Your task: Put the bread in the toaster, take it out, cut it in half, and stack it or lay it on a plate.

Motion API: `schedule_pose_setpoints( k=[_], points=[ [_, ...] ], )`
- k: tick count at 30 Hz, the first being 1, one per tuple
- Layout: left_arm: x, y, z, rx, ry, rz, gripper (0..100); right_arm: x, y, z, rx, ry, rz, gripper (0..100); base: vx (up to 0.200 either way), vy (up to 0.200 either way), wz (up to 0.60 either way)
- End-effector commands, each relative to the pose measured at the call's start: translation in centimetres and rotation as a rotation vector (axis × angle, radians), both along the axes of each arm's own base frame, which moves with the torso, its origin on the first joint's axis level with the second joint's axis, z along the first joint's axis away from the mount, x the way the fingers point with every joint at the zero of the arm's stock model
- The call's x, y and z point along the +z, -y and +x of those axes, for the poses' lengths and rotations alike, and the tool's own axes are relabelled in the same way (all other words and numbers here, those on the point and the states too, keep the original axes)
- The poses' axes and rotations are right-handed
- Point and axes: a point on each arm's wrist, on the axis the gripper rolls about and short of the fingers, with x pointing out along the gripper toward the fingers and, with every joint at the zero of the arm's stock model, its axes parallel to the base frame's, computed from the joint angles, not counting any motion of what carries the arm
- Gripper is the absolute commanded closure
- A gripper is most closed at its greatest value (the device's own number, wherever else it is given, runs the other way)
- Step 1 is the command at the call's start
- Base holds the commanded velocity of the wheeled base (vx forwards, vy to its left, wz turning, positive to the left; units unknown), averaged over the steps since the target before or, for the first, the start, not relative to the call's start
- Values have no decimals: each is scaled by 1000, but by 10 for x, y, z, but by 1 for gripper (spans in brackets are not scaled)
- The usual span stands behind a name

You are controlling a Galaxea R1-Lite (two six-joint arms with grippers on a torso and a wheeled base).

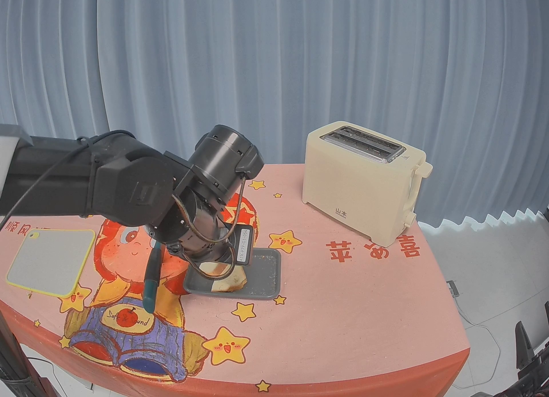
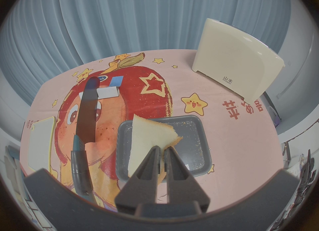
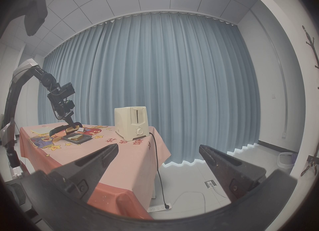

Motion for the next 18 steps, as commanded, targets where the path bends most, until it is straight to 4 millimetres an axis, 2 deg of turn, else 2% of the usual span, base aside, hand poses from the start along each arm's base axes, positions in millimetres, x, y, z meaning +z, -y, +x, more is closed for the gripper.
schedule_pose_setpoints(
  k=[1,18],
  points=[
    [-5,1,3,5,-7,11,100,-5,0,0,1,0,0,0,0,0,0],
    [-11,2,5,7,-25,24,100,-5,0,0,1,0,0,0,0,0,0]
  ],
)
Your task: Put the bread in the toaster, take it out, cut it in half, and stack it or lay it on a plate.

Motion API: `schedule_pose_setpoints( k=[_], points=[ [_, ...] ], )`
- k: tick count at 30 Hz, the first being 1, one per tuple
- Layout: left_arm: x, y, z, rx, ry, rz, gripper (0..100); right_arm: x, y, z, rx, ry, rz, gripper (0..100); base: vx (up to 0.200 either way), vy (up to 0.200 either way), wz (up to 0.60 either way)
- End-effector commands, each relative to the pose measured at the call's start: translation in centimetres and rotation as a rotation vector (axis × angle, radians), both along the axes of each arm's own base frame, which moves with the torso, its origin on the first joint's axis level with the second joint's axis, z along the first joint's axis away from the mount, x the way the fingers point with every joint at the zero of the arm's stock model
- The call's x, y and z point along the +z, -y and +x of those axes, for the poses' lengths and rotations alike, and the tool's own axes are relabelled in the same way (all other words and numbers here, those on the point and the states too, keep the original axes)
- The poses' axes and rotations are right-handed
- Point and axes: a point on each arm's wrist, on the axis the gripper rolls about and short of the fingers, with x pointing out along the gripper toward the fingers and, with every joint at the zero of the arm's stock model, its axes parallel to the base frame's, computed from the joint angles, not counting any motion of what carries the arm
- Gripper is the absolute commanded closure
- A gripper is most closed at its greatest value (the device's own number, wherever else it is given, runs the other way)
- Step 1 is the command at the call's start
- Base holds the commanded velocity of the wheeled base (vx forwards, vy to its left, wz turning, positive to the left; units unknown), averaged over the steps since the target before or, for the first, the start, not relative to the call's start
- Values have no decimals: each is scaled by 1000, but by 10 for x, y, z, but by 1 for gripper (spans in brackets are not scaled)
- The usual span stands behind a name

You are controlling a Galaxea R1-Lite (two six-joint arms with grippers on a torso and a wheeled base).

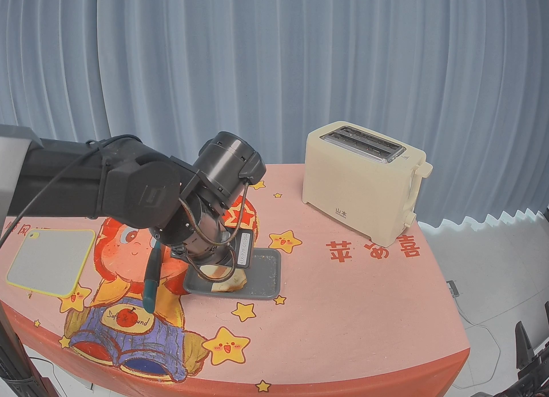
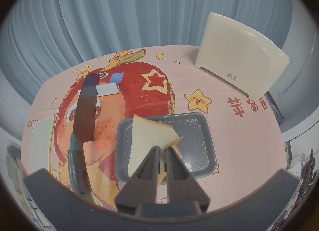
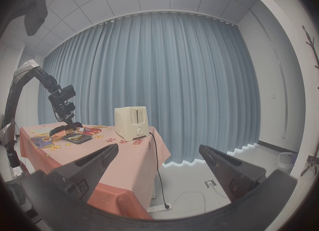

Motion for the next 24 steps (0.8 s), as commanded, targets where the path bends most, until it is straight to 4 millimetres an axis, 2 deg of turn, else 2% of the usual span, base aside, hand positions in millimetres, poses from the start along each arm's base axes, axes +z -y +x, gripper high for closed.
schedule_pose_setpoints(
  k=[1,24],
  points=[
    [-4,2,1,1,-9,7,100,-5,0,0,1,0,0,0,0,0,0],
    [-9,4,3,-2,-18,15,100,-5,0,0,1,0,0,0,0,0,0]
  ],
)
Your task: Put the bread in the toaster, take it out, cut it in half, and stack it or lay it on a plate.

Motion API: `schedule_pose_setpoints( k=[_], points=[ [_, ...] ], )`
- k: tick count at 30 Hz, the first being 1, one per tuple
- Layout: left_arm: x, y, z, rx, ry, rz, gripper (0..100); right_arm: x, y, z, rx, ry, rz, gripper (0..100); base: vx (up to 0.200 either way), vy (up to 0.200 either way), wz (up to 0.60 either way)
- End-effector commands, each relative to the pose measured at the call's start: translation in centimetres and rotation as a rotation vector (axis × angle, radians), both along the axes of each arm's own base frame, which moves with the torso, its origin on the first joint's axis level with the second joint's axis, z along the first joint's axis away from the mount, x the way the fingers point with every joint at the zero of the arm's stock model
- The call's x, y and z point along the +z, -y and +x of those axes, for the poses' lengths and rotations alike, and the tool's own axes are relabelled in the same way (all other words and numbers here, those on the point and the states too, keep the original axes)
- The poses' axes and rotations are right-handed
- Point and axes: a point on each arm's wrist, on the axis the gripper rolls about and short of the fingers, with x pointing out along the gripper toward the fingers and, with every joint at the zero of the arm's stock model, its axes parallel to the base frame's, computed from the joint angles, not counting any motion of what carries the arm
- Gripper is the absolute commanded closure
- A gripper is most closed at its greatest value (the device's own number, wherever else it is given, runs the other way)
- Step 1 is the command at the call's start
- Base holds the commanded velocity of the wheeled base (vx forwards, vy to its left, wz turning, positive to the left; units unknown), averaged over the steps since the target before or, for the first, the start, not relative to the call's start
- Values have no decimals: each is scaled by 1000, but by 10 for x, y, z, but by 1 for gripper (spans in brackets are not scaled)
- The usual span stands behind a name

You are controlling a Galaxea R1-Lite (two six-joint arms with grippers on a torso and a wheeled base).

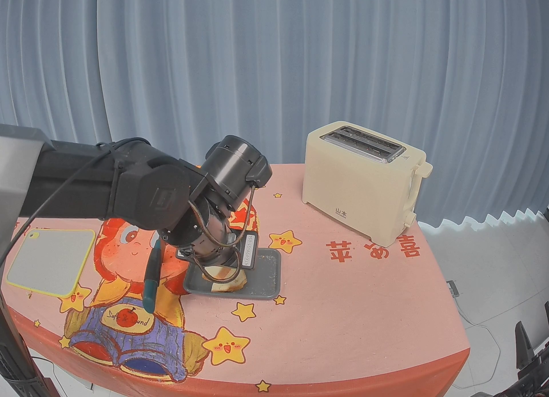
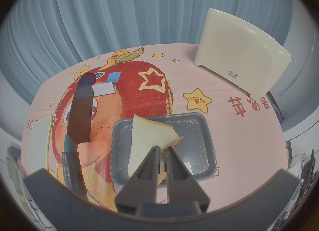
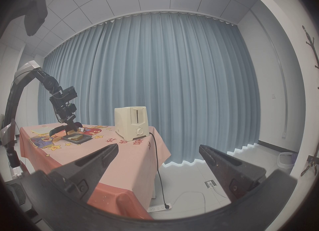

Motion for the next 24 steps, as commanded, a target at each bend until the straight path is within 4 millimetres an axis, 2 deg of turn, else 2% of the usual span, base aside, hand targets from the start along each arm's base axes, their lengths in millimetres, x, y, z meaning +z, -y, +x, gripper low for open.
schedule_pose_setpoints(
  k=[1,9,10,24],
  points=[
    [-4,-1,-1,0,-13,11,100,-5,0,0,1,0,0,0,0,0,0],
    [-5,-1,-2,-2,-19,16,100,-5,0,0,1,0,0,0,0,0,0],
    [-5,-1,-2,-2,-19,16,0,-5,0,0,1,0,0,0,0,0,0],
    [-5,0,-1,-2,-12,10,0,-5,0,0,1,0,0,0,0,0,0]
  ],
)
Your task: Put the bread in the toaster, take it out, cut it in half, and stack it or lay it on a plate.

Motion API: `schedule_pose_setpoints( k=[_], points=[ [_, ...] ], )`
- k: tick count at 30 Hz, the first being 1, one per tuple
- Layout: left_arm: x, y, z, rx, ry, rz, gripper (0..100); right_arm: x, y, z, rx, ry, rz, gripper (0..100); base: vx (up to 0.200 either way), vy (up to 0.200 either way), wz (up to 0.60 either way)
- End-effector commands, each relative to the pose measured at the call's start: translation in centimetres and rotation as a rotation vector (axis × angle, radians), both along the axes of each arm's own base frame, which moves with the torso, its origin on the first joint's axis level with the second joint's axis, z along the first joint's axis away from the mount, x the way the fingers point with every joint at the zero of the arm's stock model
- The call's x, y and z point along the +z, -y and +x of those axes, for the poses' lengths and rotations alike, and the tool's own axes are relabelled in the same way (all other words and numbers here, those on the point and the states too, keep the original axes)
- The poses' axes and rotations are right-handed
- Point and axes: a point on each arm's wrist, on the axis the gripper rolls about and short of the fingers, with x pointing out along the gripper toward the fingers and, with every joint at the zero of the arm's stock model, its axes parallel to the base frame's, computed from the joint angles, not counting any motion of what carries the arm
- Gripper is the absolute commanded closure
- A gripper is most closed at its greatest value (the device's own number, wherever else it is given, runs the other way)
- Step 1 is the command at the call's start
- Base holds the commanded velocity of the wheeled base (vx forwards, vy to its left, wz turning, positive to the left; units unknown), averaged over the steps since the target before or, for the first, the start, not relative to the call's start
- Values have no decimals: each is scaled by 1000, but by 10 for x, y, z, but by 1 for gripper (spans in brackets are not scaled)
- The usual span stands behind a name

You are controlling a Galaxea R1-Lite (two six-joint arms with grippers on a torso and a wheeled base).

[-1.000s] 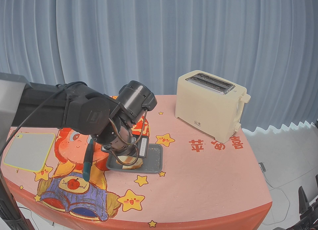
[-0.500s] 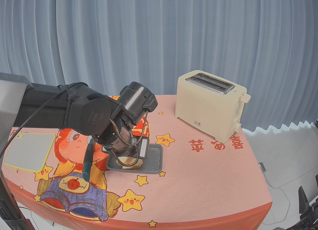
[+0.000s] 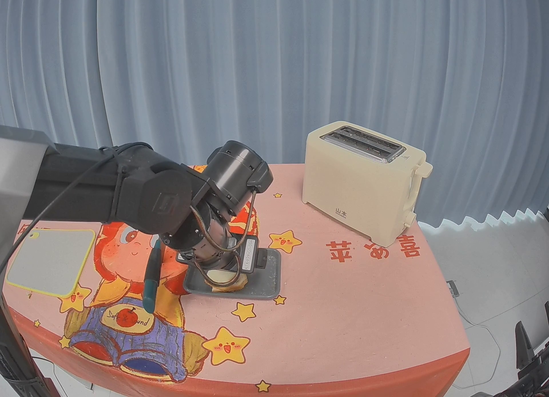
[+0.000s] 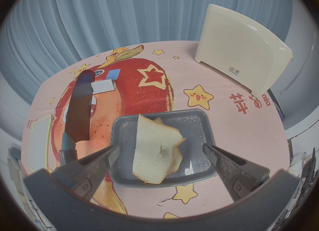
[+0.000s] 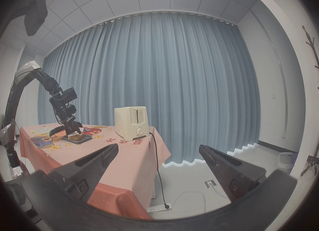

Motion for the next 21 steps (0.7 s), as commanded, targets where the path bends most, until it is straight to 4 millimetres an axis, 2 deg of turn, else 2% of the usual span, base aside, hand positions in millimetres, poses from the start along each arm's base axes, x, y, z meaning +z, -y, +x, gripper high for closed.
schedule_pose_setpoints(
  k=[1,12,21],
  points=[
    [1,-1,0,1,0,0,0,-5,0,0,1,0,0,0,0,0,0],
    [2,-2,-1,2,5,-3,0,-5,0,0,1,0,0,0,0,0,0],
    [12,-6,-6,1,28,-22,0,-5,0,0,1,0,0,0,0,0,0]
  ],
)
